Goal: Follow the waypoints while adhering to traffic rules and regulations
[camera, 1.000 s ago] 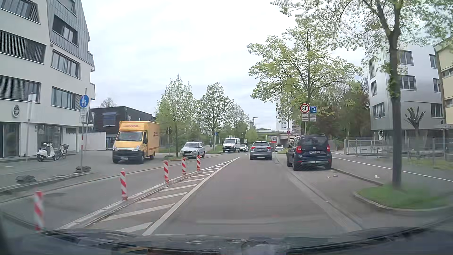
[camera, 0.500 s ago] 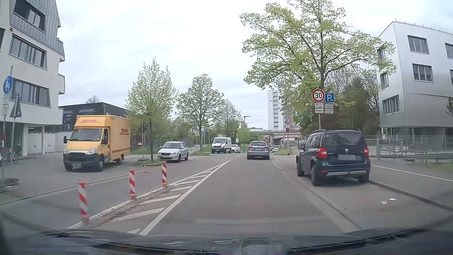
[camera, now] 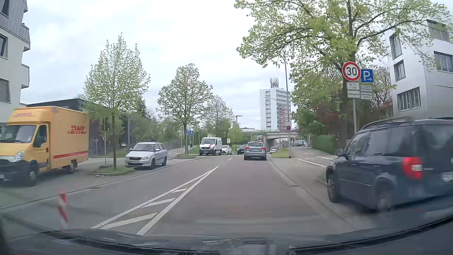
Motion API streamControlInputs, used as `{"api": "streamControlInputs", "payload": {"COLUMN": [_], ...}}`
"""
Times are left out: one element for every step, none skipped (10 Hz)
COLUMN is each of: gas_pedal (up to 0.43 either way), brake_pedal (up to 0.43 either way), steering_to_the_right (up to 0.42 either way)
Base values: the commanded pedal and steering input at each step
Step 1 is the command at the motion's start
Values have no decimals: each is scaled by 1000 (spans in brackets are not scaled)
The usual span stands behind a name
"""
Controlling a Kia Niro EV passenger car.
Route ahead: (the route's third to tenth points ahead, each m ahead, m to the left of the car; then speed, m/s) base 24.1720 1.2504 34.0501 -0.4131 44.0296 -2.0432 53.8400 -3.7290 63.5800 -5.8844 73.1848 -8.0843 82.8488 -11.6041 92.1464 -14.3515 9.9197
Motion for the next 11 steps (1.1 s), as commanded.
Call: {"api": "streamControlInputs", "payload": {"gas_pedal": [47,47,47,47,47,47,47,47,47,47,0], "brake_pedal": [0,0,0,0,0,0,0,0,0,0,0], "steering_to_the_right": [22,22,22,19,18,18,18,18,18,19,19]}}
